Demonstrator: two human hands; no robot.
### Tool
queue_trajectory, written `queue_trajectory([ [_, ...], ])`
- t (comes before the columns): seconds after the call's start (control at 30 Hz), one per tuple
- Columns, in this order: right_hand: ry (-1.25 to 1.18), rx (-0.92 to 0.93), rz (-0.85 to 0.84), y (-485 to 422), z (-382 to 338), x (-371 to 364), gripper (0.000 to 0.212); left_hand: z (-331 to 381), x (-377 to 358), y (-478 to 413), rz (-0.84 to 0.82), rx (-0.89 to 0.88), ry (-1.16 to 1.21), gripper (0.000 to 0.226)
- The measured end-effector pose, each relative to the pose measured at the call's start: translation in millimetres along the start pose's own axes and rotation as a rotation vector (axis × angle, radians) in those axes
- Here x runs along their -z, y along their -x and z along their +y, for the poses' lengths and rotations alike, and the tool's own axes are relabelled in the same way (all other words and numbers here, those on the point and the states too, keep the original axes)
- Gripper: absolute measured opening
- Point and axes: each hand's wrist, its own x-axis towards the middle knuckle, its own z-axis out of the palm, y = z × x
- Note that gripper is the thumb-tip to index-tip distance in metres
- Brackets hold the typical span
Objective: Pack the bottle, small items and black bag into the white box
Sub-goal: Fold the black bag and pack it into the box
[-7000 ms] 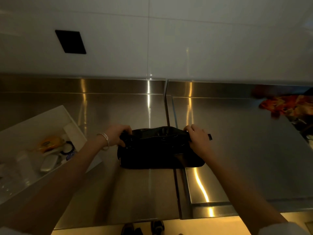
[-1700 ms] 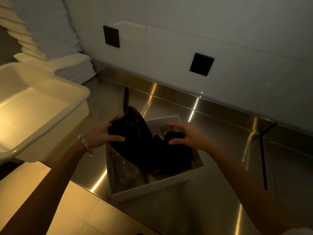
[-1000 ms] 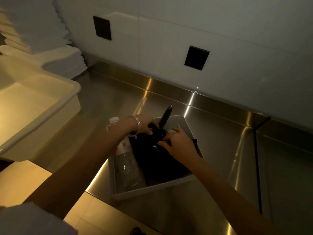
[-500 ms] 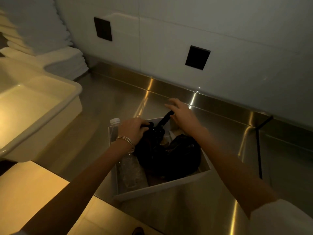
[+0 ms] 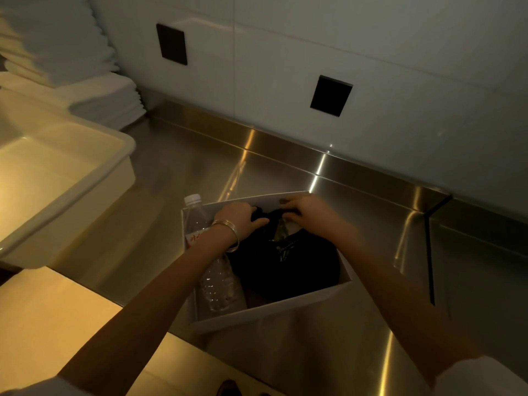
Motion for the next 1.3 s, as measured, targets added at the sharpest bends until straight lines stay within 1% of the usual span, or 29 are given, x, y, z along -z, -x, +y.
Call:
queue_trajectory([
  [0.07, -0.098, 0.023, 0.018, 22, -8, 4, 0.033, -1, 4, 13, 0.073, -0.031, 0.028, 0.042],
  [0.13, -0.121, 0.021, 0.031, 41, -12, 5, 0.038, 0, 7, 28, 0.134, -0.029, 0.033, 0.041],
  [0.27, -0.096, 0.001, 0.012, 76, -15, 0, 0.046, -1, 7, 53, 0.228, -0.063, 0.119, 0.051],
  [0.33, -0.094, -0.015, 0.009, 91, -17, -5, 0.052, -1, 4, 59, 0.183, -0.107, 0.157, 0.053],
  [0.4, -0.073, -0.016, 0.009, 100, -19, -13, 0.054, 2, -4, 58, 0.071, -0.131, 0.135, 0.053],
  [0.47, -0.021, -0.001, 0.033, 103, -21, -19, 0.055, 12, -12, 49, -0.021, -0.132, 0.073, 0.051],
  [0.57, -0.008, 0.002, 0.075, 103, -25, -22, 0.055, 23, -12, 34, -0.108, -0.109, -0.076, 0.05],
  [0.6, -0.012, -0.003, 0.082, 105, -26, -21, 0.055, 23, -8, 32, -0.133, -0.105, -0.082, 0.05],
  [0.67, -0.039, -0.004, 0.106, 111, -28, -20, 0.053, 15, 0, 36, -0.146, -0.116, 0.001, 0.052],
  [0.73, -0.069, 0.022, 0.157, 121, -32, -20, 0.045, 5, 6, 54, -0.085, -0.126, 0.089, 0.056],
  [0.77, -0.06, 0.04, 0.186, 127, -33, -20, 0.04, 2, 6, 67, -0.025, -0.118, 0.115, 0.057],
  [0.83, -0.025, 0.063, 0.217, 138, -33, -23, 0.032, 3, 1, 97, 0.118, -0.093, 0.145, 0.053],
  [0.9, -0.014, 0.072, 0.194, 146, -34, -27, 0.032, 9, -12, 128, 0.201, -0.086, 0.158, 0.044],
  [0.93, 0.002, 0.081, 0.173, 149, -33, -30, 0.034, 13, -19, 141, 0.194, -0.079, 0.151, 0.042],
  [1.03, 0.007, 0.072, 0.139, 152, -30, -39, 0.04, 25, -42, 165, 0.103, -0.036, 0.065, 0.044],
  [1.13, -0.038, 0.082, 0.232, 151, -30, -48, 0.037, 34, -62, 169, 0.08, 0.022, -0.013, 0.044],
  [1.3, 0.021, 0.157, 0.401, 156, -31, -64, 0.032, 43, -80, 169, 0.158, 0.065, -0.122, 0.035],
])
